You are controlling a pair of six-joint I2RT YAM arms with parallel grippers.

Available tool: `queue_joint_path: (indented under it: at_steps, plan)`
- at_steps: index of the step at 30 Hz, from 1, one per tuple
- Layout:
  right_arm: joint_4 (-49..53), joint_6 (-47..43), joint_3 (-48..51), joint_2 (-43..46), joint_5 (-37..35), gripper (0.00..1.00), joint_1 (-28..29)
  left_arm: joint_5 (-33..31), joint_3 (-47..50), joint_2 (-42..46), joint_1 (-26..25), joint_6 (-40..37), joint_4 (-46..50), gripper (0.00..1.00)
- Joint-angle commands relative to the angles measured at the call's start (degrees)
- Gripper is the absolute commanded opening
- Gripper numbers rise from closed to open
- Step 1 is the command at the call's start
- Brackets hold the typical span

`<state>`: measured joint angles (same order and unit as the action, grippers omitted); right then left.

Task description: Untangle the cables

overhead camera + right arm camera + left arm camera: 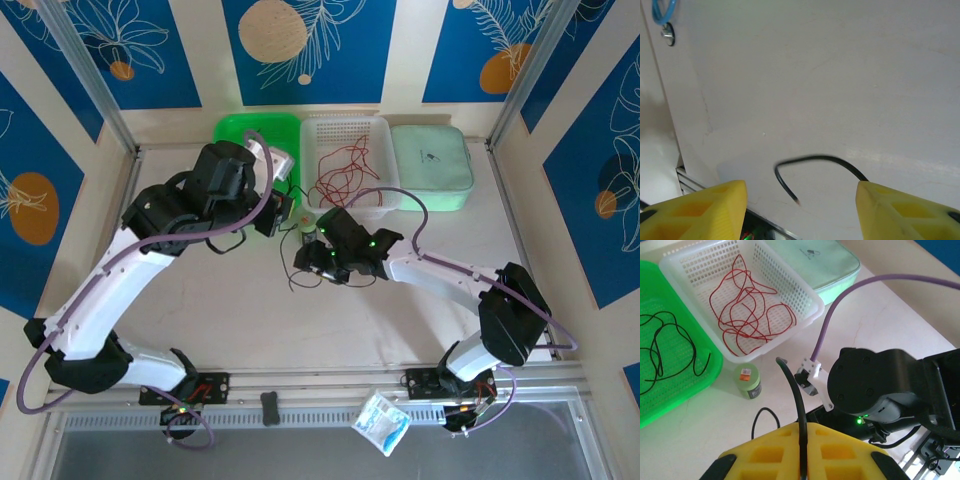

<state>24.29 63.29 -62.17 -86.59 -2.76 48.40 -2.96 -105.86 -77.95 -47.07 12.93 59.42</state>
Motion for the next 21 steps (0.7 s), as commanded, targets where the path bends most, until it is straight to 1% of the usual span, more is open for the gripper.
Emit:
queue_joint_path:
  at_steps: [1, 8, 16, 21]
  plan:
    - [4.1, 0.07, 0.74, -0.38, -0.64, 0.6, 0.53, 1.2, -2.39, 0.57, -0.54, -1.52, -0.18, 0.1]
    - [3.55, -0.86, 1.01, -2.16, -0.27, 0.59, 0.72, 1.95, -3.11, 0.67, -0.51, -1.53, -0.81, 0.1]
    - [3.45, -2.63, -1.87, -6.41, -0.75, 0.58, 1.21, 3.31, -3.47, 1.12, -0.53, -1.24, -1.44, 0.1]
    - [3.8, -2.56, -1.3, -7.09, -2.29, 0.54, 1.39, 3.21, -5.06, 1.3, -0.54, -1.56, -0.59, 0.1]
